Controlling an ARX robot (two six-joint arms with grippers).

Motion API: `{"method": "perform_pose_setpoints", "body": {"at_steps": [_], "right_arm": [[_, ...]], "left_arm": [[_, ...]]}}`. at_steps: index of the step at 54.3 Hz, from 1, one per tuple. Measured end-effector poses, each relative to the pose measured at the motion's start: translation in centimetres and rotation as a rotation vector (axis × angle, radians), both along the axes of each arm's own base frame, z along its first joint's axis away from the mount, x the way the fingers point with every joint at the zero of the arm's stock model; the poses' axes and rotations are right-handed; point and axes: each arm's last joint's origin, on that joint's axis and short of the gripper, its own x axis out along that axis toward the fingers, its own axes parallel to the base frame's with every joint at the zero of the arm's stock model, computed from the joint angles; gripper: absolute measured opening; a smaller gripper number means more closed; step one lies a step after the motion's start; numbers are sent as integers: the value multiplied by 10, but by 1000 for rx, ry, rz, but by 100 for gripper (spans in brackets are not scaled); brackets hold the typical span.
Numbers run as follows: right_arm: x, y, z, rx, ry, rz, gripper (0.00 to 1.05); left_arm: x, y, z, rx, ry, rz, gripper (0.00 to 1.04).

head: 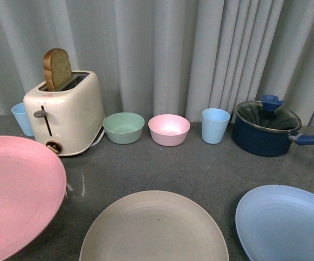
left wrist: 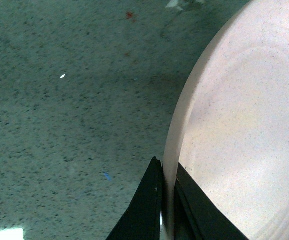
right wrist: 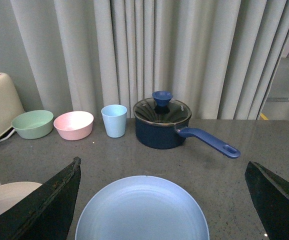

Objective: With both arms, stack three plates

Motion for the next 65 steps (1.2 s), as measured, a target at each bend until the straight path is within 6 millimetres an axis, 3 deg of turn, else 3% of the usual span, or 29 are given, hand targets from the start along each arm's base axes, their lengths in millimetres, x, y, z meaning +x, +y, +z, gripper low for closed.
{"method": "perform_pose_setpoints", "body": {"at_steps": [7,20,27,39,65], "right_arm": [[0,0,0,0,0,0,97],[0,0,0,0,0,0,97],[0,0,0,0,0,0,97],[0,0,0,0,0,0,97],[0,0,0,0,0,0,97]], "left_arm": [[2,-45,9,-33,-13,-88,4],[7,-151,8,-85,-17,-306,4],[9,-191,2,-74,0,-359,4],[11,-220,-23,-44,78,-366,4],[31,-240,-40,-18,110,-324,4]]}}
